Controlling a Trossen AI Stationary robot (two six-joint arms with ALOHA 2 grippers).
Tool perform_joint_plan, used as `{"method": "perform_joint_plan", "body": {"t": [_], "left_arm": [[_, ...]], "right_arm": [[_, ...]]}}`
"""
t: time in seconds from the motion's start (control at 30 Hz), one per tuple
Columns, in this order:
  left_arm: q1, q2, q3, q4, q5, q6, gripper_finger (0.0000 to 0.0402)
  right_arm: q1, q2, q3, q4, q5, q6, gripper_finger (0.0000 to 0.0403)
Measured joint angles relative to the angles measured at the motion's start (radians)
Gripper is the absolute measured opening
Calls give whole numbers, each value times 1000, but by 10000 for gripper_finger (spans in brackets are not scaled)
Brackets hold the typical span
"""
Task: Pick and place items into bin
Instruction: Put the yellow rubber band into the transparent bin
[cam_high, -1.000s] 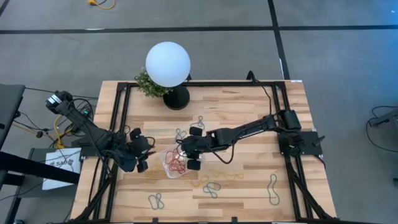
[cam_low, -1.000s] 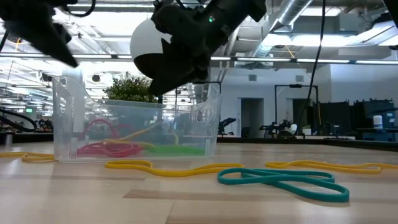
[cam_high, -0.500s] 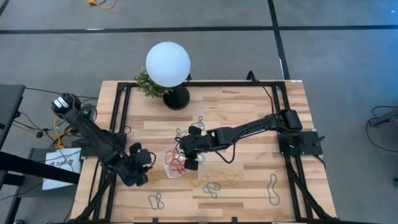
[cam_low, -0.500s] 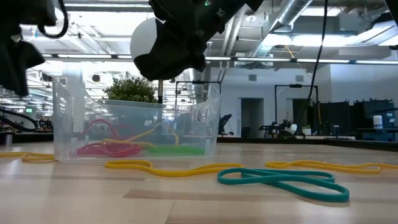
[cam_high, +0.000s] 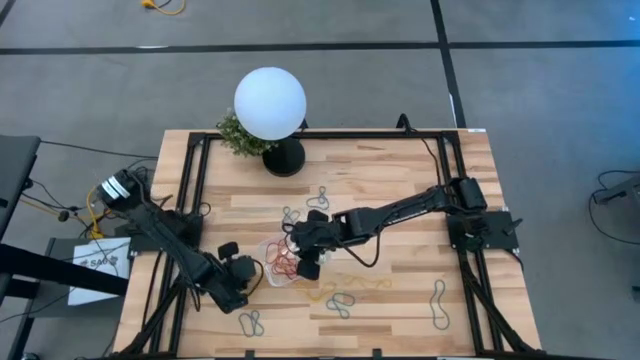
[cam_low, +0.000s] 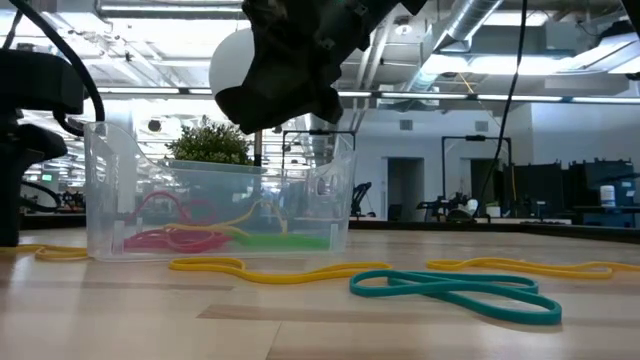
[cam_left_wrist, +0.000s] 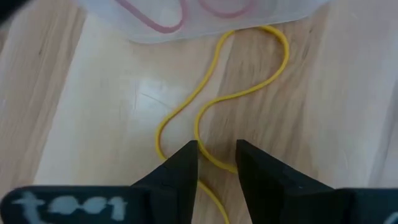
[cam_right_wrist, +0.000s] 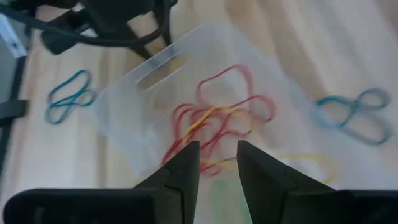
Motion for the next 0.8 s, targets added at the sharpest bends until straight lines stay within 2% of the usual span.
{"method": "perform_joint_plan", "body": {"t": [0.2,0.33,0.43,0.53,0.6,0.7,0.8], "left_arm": [[15,56,7,-1,-27,-15,100],[17,58,4,1,-45,-21,96],[17,59,3,1,-34,-21,68],[14,60,1,19,-30,6,17],[5,62,0,42,-42,27,8],[-8,68,37,21,-42,50,2],[-21,76,118,-57,-3,76,1]], "right_arm": [[47,-16,0,-16,-43,20,101],[83,-95,-1,-95,-33,13,101],[112,-181,0,-203,13,8,101],[137,-272,0,-347,33,4,101],[160,-324,0,-430,52,51,101],[216,-381,-1,-559,176,124,101],[291,-429,-1,-675,377,214,101]]}}
